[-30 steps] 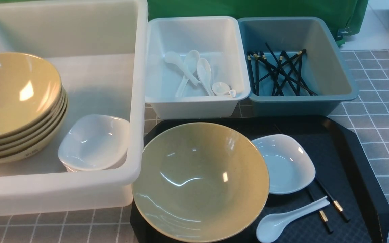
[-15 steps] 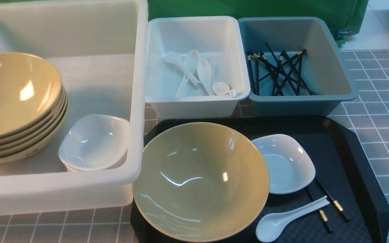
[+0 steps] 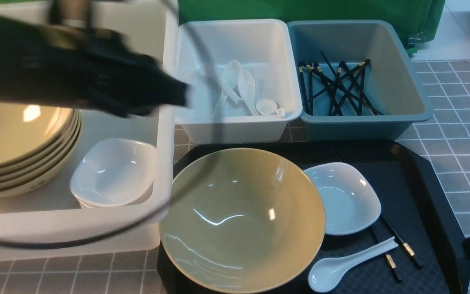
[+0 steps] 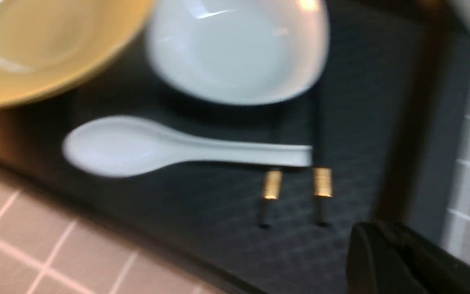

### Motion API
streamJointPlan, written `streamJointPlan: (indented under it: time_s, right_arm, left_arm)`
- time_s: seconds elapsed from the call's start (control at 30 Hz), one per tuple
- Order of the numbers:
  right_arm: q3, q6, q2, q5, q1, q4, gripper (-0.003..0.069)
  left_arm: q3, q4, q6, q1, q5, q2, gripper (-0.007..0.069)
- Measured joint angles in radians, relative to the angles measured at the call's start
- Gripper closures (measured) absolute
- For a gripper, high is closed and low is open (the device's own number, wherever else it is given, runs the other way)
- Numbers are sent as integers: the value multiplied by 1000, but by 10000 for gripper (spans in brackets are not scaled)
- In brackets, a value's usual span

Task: On grey table put chopsticks spoon bowls plates into blue grey white boxes.
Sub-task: 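Grasp the large bowl on the tray by its rim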

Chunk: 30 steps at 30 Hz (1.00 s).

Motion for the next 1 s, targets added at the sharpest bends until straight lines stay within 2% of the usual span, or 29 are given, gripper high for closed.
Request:
streamJointPlan:
  time_s: [0.13,0.3,0.53,0.67,0.83,1.0]
  right_arm:
    - [0,-21,64,-33,51,23,623]
    - [0,-22,72,-37,55,28,623]
    - [0,-22,72,-37,56,29,623]
    - [0,-22,72,-38,56,29,623]
    - [0,-22,72,-51,56,29,623]
    - [0,-22,72,-52,56,30,623]
  left_arm:
    - [-200,50,36,-147,175,252,631]
    - [-322,133,6,-214,275,472,631]
    - [-347,120,-2,-263,286,623,631]
    - [-351,26,0,-293,275,677,631]
    - [-360,-187,101,-316,235,697,631]
    - [-442,-223,122,-313,295,697,623]
